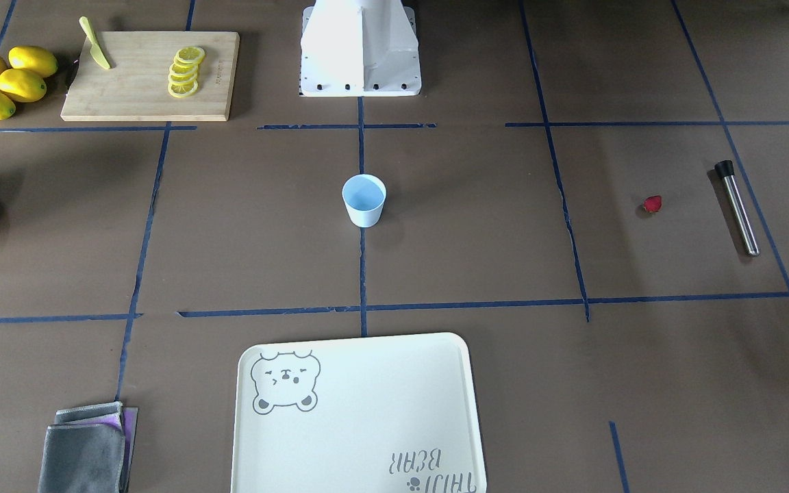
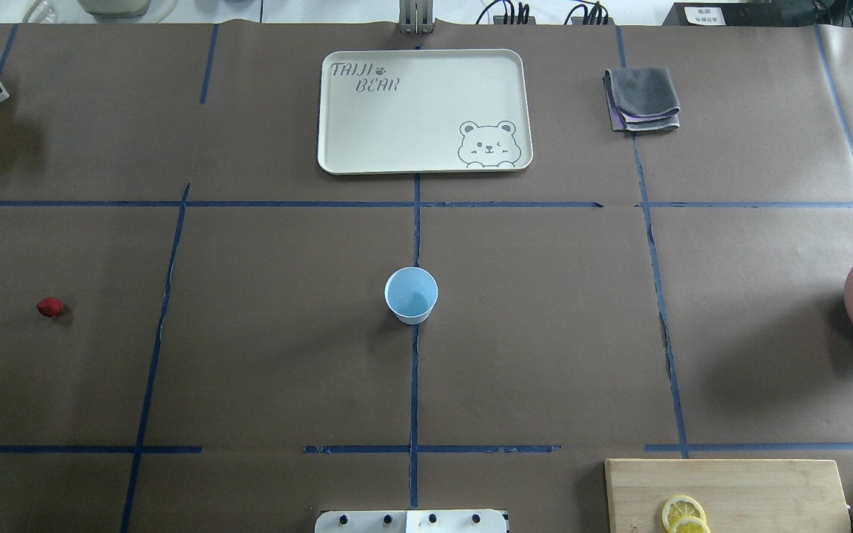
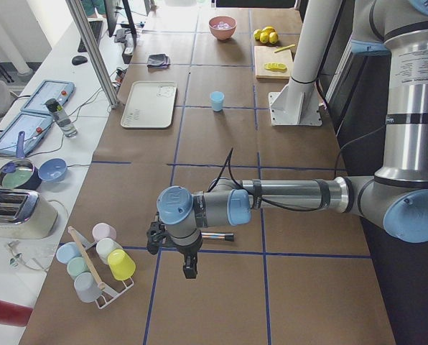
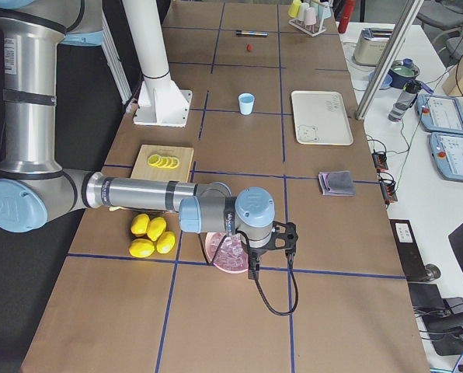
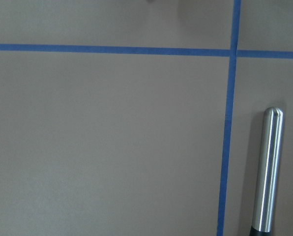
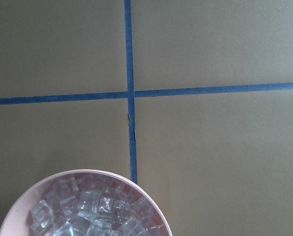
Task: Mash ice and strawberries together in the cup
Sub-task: 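Position the right gripper above the pink bowl of ice cubes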
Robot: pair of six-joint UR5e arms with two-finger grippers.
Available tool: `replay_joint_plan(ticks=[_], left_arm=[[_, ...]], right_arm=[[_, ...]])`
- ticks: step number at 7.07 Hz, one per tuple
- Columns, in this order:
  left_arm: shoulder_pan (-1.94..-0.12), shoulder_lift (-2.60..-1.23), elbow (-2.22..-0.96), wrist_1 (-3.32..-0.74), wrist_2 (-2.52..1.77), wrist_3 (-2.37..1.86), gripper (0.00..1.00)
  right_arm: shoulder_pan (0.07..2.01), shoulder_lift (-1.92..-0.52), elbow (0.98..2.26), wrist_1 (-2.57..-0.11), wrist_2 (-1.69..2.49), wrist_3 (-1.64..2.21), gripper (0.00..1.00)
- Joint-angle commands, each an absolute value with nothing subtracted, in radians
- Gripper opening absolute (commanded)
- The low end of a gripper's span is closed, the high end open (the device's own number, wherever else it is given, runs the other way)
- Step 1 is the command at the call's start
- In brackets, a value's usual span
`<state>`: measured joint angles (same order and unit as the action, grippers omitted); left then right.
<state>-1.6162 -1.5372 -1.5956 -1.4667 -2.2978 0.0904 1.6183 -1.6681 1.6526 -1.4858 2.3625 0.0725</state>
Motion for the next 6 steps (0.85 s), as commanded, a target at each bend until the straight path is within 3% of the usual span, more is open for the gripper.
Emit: replay_joint_plan(ticks=[1,6], left_arm=[[-1.611,-1.536,-1.629,-1.470,-2.301,0.092,1.00],[-1.573,-1.555,-1.641,-1.473,-2.292,0.080,1.00]], right_arm=[[1.618,-1.663,1.698,-1.485,2.362,0.071,0.99],[1.617,-1.678,1.712,-1.483,2.461,0.069,0.99]])
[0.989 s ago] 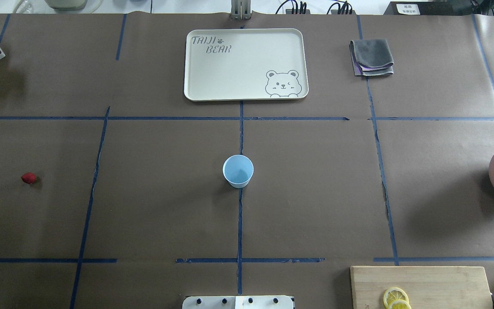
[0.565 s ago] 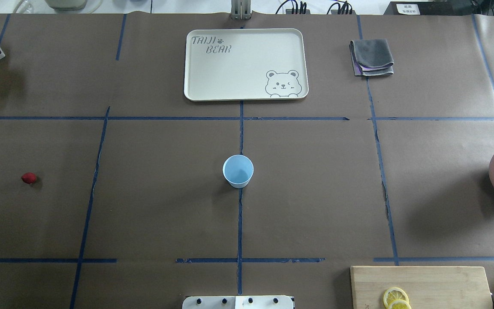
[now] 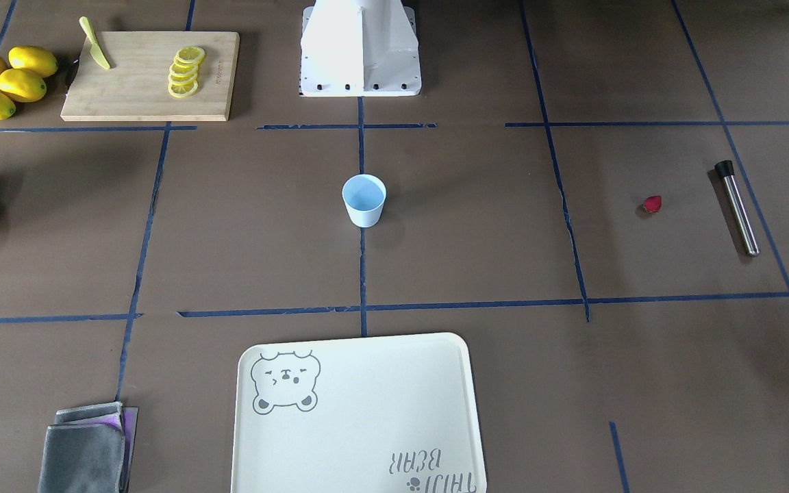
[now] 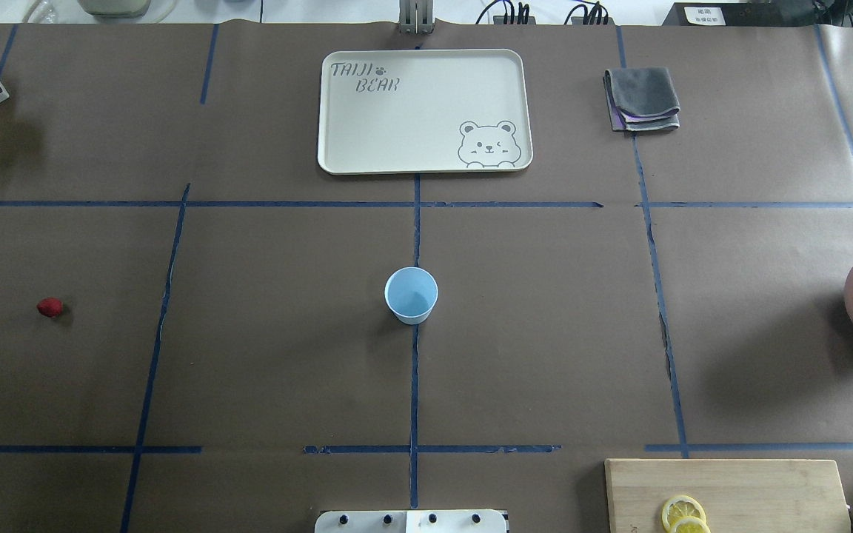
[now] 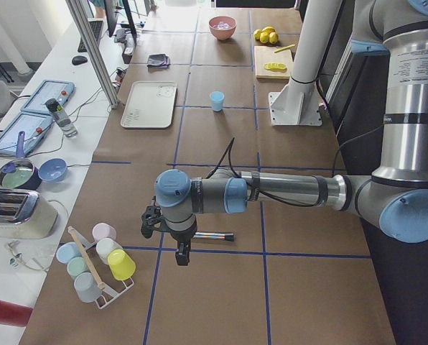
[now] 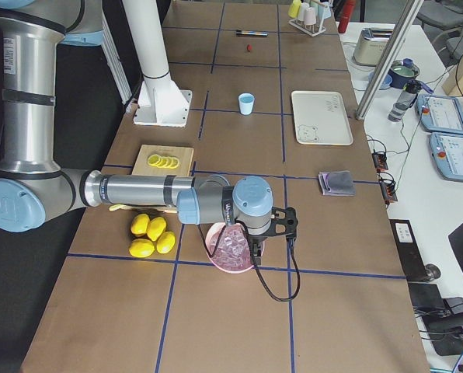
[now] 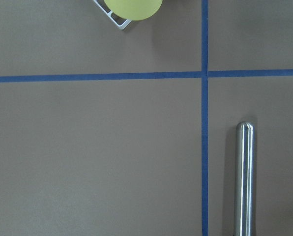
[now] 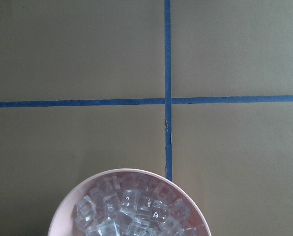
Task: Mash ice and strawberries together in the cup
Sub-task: 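Position the right gripper above the pink bowl of ice cubes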
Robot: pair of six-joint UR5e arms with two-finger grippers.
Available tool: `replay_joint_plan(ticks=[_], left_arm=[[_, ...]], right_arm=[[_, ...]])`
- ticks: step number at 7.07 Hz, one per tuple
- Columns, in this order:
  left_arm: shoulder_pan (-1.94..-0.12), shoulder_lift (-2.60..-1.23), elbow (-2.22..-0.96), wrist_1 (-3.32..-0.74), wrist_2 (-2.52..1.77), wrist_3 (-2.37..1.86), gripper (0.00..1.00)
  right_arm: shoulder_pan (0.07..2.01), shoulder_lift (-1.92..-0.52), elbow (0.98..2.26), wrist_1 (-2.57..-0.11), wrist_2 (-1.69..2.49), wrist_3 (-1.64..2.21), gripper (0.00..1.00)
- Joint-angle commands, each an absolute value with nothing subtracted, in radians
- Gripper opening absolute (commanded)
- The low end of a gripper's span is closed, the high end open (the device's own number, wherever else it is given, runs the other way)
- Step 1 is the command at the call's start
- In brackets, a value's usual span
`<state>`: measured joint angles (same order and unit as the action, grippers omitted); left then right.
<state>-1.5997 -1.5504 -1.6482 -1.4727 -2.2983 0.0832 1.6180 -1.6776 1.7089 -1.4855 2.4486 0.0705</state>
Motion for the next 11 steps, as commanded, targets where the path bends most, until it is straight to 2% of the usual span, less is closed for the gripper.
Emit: replay_joint_plan(ticks=[1,5,6,11], left_arm=[[-1.501,-1.554,-1.643,-1.471,-2.289,0.089,1.00],[-1.488,-1.557,-1.640,-1.473,-2.287,0.095,1.00],[-1.436,-1.560,-1.657,-1.471,-2.263,0.089,1.00],[-1.428,-1.548,-1.674,-1.474,-2.256,0.084,1.00]], right_arm=[[1.617,-1.678,1.718,-1.483,2.462,0.060,0.99],[1.600,-1.672,1.724,-1.483,2.445,0.054,0.99],[1.553,-1.671,1.742,-1.461,2.410,0.063,0.99],[1.416,-1.750,1.847,-1.442,2.396,0.130,0.97]])
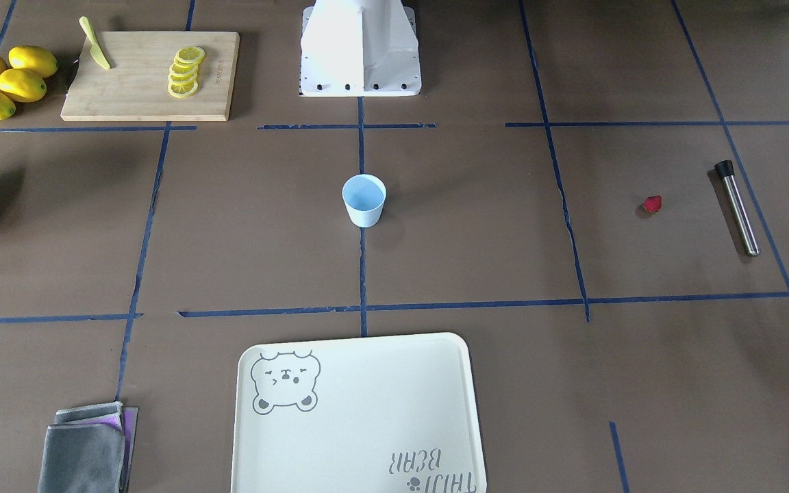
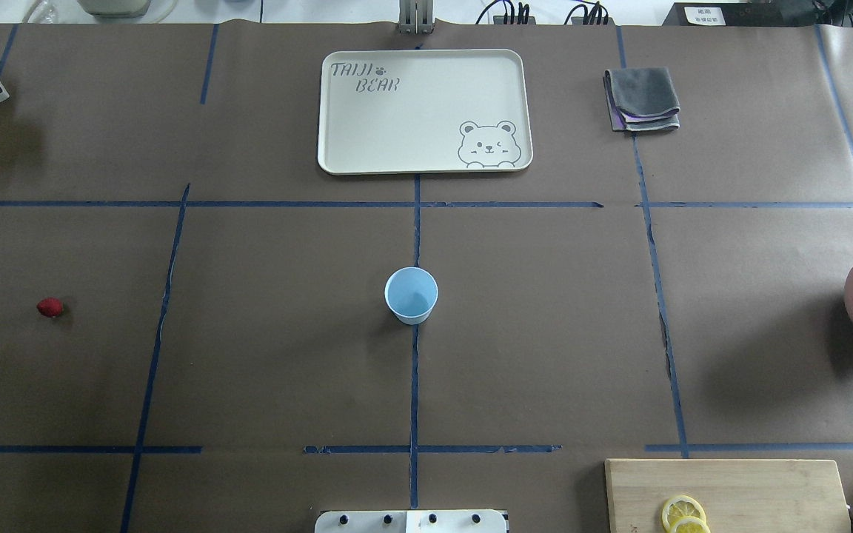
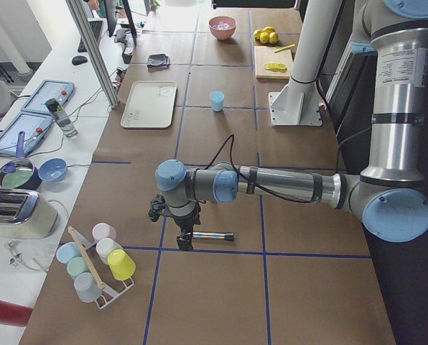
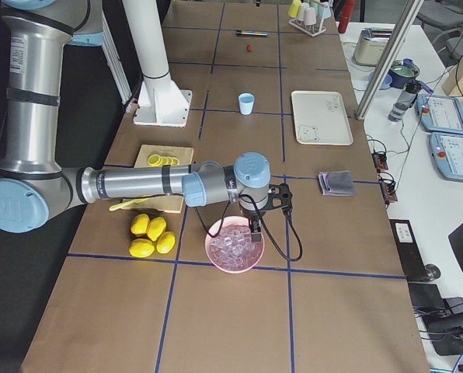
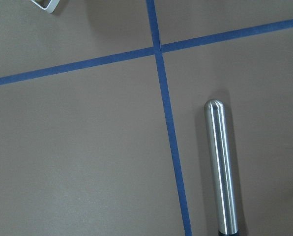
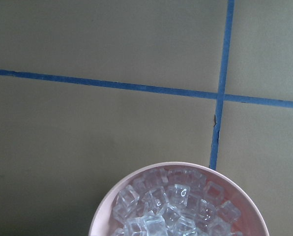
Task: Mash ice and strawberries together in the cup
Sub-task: 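Position the right gripper above the pink bowl of ice cubes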
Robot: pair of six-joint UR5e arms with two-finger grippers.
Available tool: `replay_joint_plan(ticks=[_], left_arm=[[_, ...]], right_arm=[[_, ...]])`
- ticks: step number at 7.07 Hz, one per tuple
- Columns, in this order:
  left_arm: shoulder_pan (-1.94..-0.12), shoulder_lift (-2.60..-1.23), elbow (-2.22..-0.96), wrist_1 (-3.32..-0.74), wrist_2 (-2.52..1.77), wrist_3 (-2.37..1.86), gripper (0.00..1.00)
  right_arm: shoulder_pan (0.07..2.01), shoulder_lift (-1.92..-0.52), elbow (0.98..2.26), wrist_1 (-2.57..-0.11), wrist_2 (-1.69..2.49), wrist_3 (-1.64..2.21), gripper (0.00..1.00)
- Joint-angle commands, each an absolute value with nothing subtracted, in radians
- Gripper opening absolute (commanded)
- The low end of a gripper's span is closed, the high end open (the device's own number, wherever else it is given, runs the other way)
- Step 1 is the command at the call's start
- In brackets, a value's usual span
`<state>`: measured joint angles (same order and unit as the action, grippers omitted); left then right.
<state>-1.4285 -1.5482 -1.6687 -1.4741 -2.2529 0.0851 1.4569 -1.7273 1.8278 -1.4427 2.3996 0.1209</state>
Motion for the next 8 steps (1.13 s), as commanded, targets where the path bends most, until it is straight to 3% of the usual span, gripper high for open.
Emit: replay_joint_plan(ticks=[1,3,8], left_arm=[[-1.428,-1.548,-1.671,-1.474,-2.288,0.084,1.00],[-1.428,-1.548,-1.672,-1.474,-2.299,0.084,1.00],[-1.428,-1.548,-1.672,-1.474,-2.299,0.086,1.00]], right_arm=[[1.398,-1.779,1.861,-1.437,2.395,0.136,0.95],[1.352,-1.862,1.873,-1.326,2.388,0.211,0.77],[1.192,-1.894,1.867,-1.258,2.204,0.160,0.69]])
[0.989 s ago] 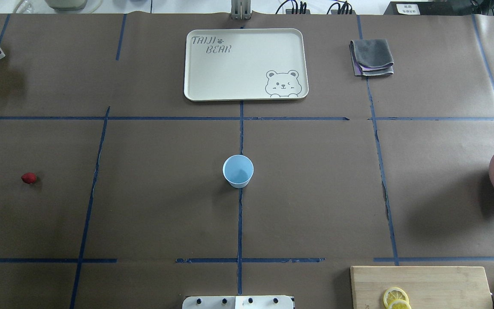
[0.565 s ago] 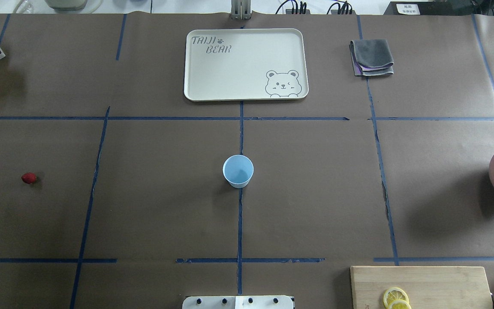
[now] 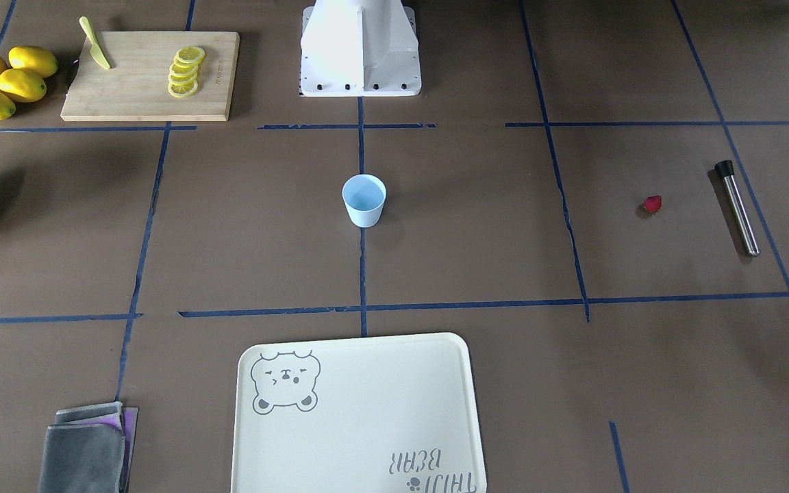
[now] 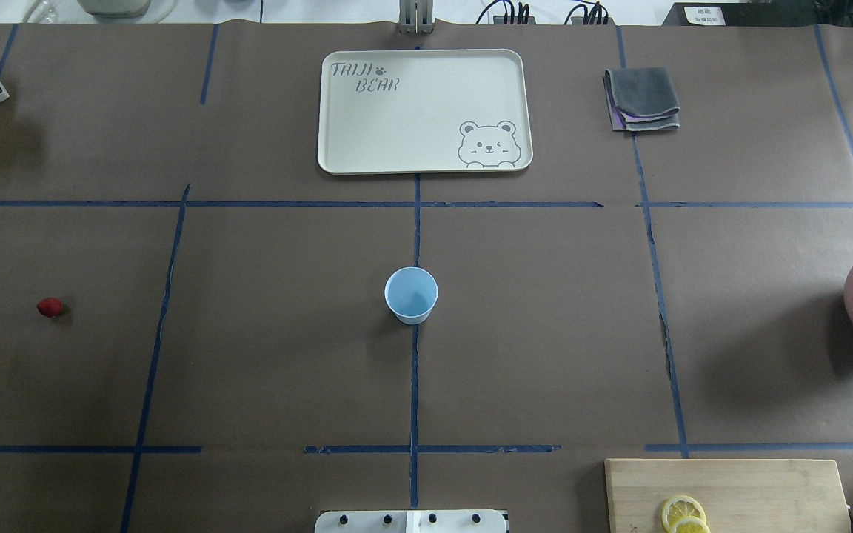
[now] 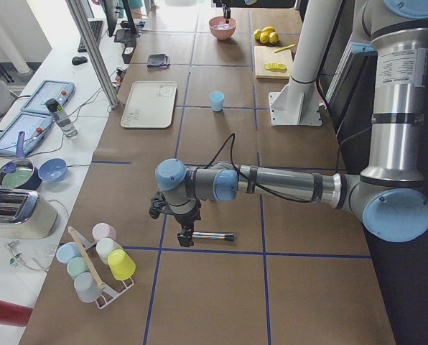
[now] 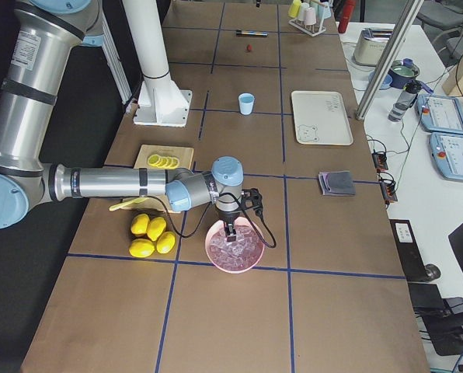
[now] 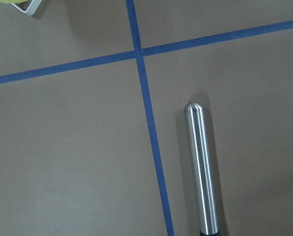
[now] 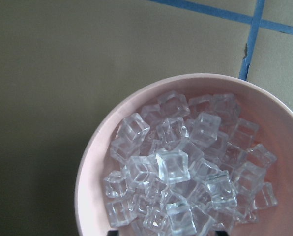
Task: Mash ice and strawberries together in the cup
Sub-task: 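Position the right gripper above the pink bowl of ice cubes, then lower the right gripper into the bowl and grasp one ice cube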
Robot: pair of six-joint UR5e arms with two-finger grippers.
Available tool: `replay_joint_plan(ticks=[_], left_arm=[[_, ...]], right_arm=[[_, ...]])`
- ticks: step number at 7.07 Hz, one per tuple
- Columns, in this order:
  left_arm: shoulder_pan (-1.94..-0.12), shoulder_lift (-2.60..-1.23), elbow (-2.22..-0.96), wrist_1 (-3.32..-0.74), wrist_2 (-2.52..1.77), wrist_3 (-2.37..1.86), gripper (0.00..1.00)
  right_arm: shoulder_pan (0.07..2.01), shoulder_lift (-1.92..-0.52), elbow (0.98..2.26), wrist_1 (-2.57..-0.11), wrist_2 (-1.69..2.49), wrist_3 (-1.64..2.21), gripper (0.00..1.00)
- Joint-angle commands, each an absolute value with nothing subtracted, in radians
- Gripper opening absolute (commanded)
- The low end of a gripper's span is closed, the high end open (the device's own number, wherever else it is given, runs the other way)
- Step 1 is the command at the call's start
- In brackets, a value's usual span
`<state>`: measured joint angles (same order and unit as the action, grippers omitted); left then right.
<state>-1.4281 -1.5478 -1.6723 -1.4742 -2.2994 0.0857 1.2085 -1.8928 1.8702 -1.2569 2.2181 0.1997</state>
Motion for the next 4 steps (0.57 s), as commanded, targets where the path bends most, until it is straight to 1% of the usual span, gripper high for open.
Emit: replay_joint_plan(ticks=[1,2,4], left_arm=[[-1.428,-1.548,-1.671,-1.474,-2.299,0.086,1.00],[-1.428,-1.548,-1.671,-1.474,-2.299,0.086,1.00],[-1.428,-1.548,-1.669,-1.474,-2.299,0.087,1.00]], right_arm=[[1.192,-1.896,1.862,-1.265,2.210,0.055,0.69],[1.192,-1.898,1.864,-1.266,2.218,0.042,0.69],[1.192,-1.891,1.852,-1.266,2.215,0.029,0.66]])
